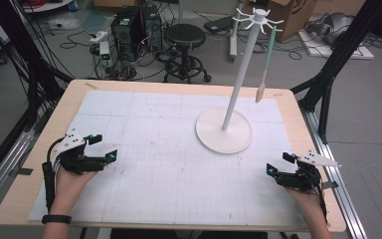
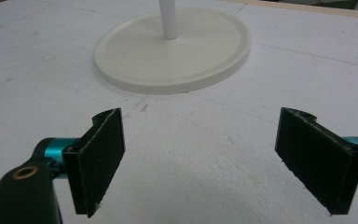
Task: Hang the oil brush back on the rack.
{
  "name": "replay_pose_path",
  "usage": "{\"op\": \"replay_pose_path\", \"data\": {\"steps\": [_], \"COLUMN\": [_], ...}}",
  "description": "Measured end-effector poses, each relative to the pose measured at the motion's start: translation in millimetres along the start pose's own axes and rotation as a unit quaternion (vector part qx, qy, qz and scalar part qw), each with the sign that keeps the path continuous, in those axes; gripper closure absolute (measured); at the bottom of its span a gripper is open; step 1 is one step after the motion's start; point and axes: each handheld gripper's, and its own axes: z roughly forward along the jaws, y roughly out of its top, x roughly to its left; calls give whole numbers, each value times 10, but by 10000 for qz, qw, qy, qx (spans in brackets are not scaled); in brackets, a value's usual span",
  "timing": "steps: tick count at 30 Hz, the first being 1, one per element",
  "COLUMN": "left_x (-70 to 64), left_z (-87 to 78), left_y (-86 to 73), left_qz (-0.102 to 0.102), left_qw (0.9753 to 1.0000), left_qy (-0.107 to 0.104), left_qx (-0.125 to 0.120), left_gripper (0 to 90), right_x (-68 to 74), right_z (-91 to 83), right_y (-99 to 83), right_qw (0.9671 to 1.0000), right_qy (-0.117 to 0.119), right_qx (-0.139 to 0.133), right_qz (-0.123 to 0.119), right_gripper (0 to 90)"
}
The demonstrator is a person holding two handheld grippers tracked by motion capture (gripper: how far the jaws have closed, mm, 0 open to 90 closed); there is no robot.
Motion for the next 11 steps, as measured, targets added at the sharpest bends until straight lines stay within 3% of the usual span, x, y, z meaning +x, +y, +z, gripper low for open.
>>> {"op": "replay_pose_path", "data": {"steps": [11], "left_x": [-5], "left_z": [-10], "left_y": [4], "left_qz": [-11], "left_qw": [10000], "left_qy": [5], "left_qx": [2], "left_gripper": [158], "right_x": [-1], "right_z": [25], "right_y": [7], "right_qw": [10000], "right_qy": [28], "right_qx": [14], "right_qz": [-61], "right_gripper": [151]}}
